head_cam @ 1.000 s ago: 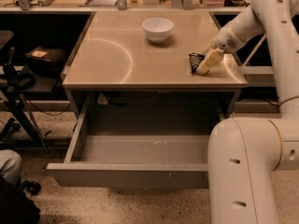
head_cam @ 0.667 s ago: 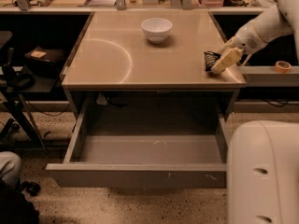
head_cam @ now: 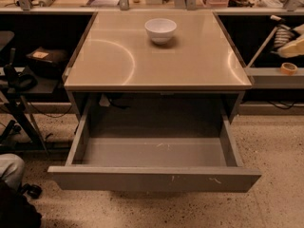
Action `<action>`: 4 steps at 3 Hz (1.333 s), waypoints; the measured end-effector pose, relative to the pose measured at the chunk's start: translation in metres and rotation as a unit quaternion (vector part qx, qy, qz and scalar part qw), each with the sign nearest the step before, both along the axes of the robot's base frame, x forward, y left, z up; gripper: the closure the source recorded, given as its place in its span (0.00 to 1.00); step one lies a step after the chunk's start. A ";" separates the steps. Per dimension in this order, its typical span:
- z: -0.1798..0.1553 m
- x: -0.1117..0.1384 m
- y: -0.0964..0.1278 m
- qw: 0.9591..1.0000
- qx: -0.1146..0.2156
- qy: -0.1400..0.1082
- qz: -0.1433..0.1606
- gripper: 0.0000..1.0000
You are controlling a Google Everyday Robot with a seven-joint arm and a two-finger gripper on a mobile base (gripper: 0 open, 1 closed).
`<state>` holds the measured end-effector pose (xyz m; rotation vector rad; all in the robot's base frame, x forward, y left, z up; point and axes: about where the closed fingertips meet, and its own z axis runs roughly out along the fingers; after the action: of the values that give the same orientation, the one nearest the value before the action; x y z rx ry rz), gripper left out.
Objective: Place rxbar chocolate into top drawer
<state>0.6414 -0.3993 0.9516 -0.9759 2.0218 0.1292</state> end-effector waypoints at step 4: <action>0.023 -0.095 0.014 1.000 0.016 -0.003 -0.006 1.00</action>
Offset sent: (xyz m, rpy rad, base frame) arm -0.0279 -0.0114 0.0370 0.0038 -0.0826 -0.0531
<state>0.5460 -0.3854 0.9743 -0.9425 2.0146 0.1511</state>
